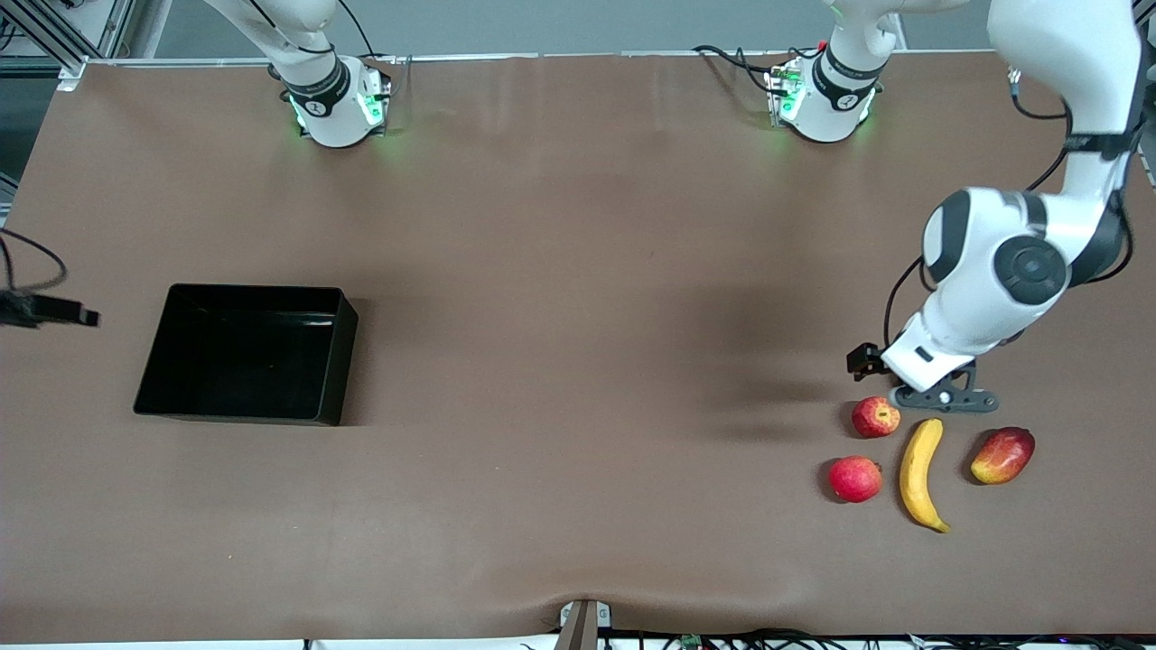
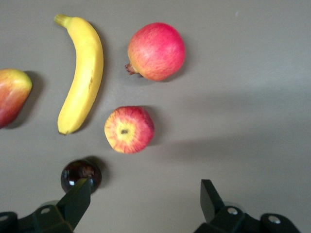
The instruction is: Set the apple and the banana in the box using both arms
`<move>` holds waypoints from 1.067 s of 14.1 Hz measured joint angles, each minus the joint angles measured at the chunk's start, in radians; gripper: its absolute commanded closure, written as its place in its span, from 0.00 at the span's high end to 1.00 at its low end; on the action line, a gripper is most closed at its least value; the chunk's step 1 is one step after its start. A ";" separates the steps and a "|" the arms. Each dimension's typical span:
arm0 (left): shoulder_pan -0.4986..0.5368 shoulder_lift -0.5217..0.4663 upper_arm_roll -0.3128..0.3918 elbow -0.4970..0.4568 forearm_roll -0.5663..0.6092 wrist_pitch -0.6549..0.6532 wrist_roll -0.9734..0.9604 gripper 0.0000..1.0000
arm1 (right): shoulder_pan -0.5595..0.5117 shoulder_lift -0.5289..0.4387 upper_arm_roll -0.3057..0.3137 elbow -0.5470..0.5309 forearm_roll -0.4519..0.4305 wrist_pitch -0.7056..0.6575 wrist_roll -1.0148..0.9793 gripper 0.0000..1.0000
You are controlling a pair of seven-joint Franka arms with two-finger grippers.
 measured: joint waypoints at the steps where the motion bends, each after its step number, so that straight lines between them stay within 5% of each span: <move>1: 0.016 0.028 0.001 0.000 0.007 0.025 0.017 1.00 | 0.000 0.039 0.001 -0.005 0.000 0.036 0.000 1.00; 6: 0.064 0.132 0.002 0.011 0.010 0.128 0.041 1.00 | -0.034 0.174 -0.006 -0.038 0.000 0.210 -0.083 1.00; 10: 0.069 0.192 0.001 0.072 0.010 0.141 0.041 1.00 | -0.083 0.195 -0.006 -0.165 0.000 0.376 -0.128 0.05; 15: 0.069 0.264 -0.002 0.141 -0.008 0.141 0.029 1.00 | -0.093 0.195 -0.004 -0.210 0.000 0.388 -0.128 0.00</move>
